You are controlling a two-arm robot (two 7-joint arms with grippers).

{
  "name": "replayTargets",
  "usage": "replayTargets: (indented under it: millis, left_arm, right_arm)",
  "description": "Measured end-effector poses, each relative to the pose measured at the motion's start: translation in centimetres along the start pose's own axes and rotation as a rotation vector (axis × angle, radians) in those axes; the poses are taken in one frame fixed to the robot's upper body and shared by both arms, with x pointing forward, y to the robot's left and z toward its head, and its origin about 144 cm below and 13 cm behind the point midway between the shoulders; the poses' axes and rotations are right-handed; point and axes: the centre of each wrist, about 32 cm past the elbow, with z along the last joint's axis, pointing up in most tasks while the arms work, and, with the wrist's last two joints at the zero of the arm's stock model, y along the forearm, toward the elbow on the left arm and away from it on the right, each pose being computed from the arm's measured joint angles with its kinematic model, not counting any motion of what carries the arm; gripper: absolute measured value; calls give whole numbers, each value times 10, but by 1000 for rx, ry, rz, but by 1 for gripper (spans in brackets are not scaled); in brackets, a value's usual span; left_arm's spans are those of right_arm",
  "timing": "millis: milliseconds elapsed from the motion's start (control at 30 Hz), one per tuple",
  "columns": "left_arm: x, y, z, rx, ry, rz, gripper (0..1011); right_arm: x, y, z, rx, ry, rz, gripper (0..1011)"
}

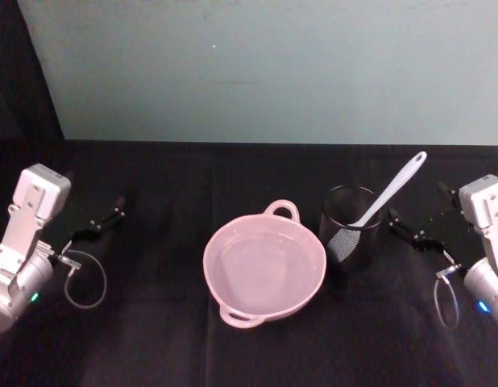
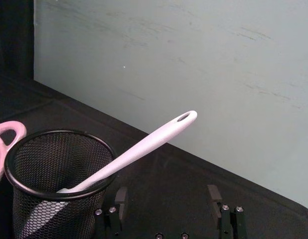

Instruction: Use the one hand to pick up the spoon and stir the clear water in the bowl.

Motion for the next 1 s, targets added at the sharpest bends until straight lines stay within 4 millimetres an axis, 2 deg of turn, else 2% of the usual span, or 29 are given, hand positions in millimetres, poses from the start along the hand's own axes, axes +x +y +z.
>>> replayTargets:
  millis: [533, 733, 1000]
  left_arm:
    - [0, 0, 0, 0, 0, 0, 1005]
    - [0, 0, 0, 0, 0, 0, 1005]
    - [0, 0, 0, 0, 0, 0, 1005]
  right_arm:
    - [1, -1, 0, 3, 3, -5, 1003]
    - [2, -16, 4, 9, 55, -16, 1003]
    - [0, -37, 9, 72, 240, -39, 1003]
